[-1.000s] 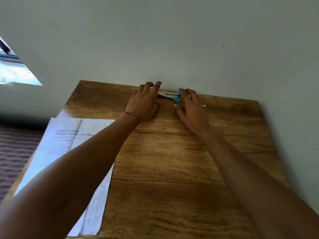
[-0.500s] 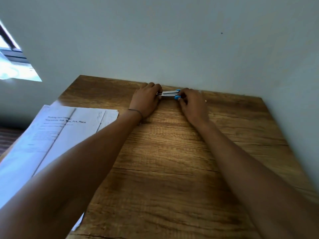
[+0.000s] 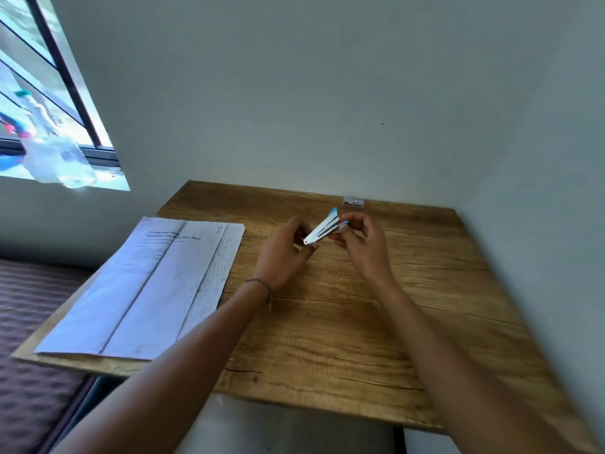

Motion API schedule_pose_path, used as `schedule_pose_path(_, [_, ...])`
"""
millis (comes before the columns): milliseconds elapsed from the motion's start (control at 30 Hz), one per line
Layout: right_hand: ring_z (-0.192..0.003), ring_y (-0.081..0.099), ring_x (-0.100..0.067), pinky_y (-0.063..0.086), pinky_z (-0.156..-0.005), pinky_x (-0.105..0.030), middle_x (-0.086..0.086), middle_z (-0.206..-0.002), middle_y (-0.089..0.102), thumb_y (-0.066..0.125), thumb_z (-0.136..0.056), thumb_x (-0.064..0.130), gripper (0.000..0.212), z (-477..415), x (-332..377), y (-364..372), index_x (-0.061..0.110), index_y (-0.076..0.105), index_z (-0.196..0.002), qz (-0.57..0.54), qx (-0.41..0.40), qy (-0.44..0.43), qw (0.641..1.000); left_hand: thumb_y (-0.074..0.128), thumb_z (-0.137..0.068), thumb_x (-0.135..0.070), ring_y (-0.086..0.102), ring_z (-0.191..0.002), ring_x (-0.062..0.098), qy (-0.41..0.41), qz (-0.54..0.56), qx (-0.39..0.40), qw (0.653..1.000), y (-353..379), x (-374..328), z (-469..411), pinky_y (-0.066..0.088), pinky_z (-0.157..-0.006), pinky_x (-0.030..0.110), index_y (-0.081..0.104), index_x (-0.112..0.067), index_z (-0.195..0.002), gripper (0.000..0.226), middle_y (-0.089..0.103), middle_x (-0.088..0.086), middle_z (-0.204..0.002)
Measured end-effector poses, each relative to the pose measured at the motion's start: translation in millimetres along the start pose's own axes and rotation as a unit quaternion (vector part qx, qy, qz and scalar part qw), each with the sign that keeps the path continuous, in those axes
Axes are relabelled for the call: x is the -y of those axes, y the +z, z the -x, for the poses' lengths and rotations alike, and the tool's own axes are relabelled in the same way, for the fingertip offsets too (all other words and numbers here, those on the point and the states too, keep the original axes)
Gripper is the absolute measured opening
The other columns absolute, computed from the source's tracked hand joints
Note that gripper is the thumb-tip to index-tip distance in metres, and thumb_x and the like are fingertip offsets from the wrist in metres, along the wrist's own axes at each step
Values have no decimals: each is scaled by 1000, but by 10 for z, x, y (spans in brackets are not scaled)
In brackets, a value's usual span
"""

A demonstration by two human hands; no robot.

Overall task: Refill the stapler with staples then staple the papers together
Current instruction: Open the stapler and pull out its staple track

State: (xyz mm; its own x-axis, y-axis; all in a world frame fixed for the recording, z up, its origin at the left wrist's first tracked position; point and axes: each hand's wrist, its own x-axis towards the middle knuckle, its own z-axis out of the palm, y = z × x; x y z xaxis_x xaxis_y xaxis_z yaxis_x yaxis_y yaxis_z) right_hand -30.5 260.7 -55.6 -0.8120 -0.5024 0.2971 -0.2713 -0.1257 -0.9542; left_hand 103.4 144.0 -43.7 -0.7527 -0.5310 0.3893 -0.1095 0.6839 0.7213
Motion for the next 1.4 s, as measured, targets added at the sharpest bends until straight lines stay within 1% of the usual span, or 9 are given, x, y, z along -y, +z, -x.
schedule_pose_path(133, [-97, 76, -19, 61, -72, -24, -10, -113, 70, 74, -92, 15, 15, 184, -37, -48, 18, 66, -104, -48, 1, 26, 998, 79, -82, -11, 70, -88, 1, -21, 57, 7, 998, 46, -49, 165, 62, -81, 35, 62, -19, -99, 25, 73, -10, -98])
schedule_pose_path(300, [-102, 74, -24, 61, -74, -27, -16, -115, 70, 76, -89, 8, 30, 169, -180, -88, 8, 66, -117, -75, 1, 43, 996, 72, -83, -5, 69, -92, 8, -37, 69, 24, 997, 149, 4, 69, 60, -85, 35, 65, -18, -106, 27, 73, -6, -99])
schedule_pose_path(433, [-99, 75, -22, 62, -77, -30, -12, -112, 73, 79, -86, 6, 34, 114, -218, -124, 13, 69, -117, -92, -3, 74, 993, 68, -89, -5, 68, -93, 7, -18, 106, 46, 993, 285, -10, -88, 57, -83, 19, 68, -15, -118, 31, 73, -5, -104])
schedule_pose_path(533, [-100, 73, -10, 57, -72, -15, 3, -103, 75, 80, -84, 8, 25, 68, -256, -135, 25, 74, -100, -35, 7, 49, 998, 66, -95, -20, 67, -95, 2, -13, 107, 31, 994, 426, 4, -157, 49, -79, 8, 70, -17, -122, 27, 74, -6, -110])
schedule_pose_path(600, [-98, 71, 0, 56, -72, -12, 7, -103, 75, 81, -85, 13, 22, 64, -264, -138, 22, 76, -104, -5, 21, 34, 999, 65, -98, -27, 67, -99, 2, -2, 98, 27, 995, 433, 32, -172, 50, -84, 11, 71, -20, -122, 26, 74, -8, -111])
schedule_pose_path(800, [-110, 70, -14, 60, -92, -38, 3, -112, 75, 77, -90, 20, 28, 67, -277, -134, 15, 74, -117, 27, 42, 36, 998, 64, -98, -29, 67, -98, 2, -4, 98, 22, 995, 387, 73, -206, 52, -83, 13, 73, -20, -118, 23, 74, -9, -109])
schedule_pose_path(1000, [-104, 73, -12, 63, -83, -32, 2, -110, 76, 74, -91, 20, 25, 93, -231, -120, 17, 75, -116, 1, 56, 51, 997, 65, -97, -25, 66, -99, 1, 9, 91, 10, 996, 355, 66, -188, 54, -84, 15, 71, -25, -121, 24, 70, -17, -109])
schedule_pose_path(1233, [-94, 75, -8, 61, -80, -24, 2, -107, 78, 71, -94, 23, 27, 113, -206, -110, 12, 74, -118, 46, 78, 36, 995, 66, -96, -26, 66, -103, 5, -6, 100, 30, 995, 352, 55, -190, 54, -90, 22, 70, -18, -121, 26, 70, -6, -115])
schedule_pose_path(1400, [-94, 76, -10, 62, -86, -35, 1, -106, 78, 70, -95, 26, 27, 134, -196, -67, 12, 75, -118, 55, 82, 19, 995, 63, -99, -24, 66, -100, 14, 0, 96, 35, 995, 353, 46, -186, 57, -89, 32, 69, -16, -112, 17, 68, 0, -110])
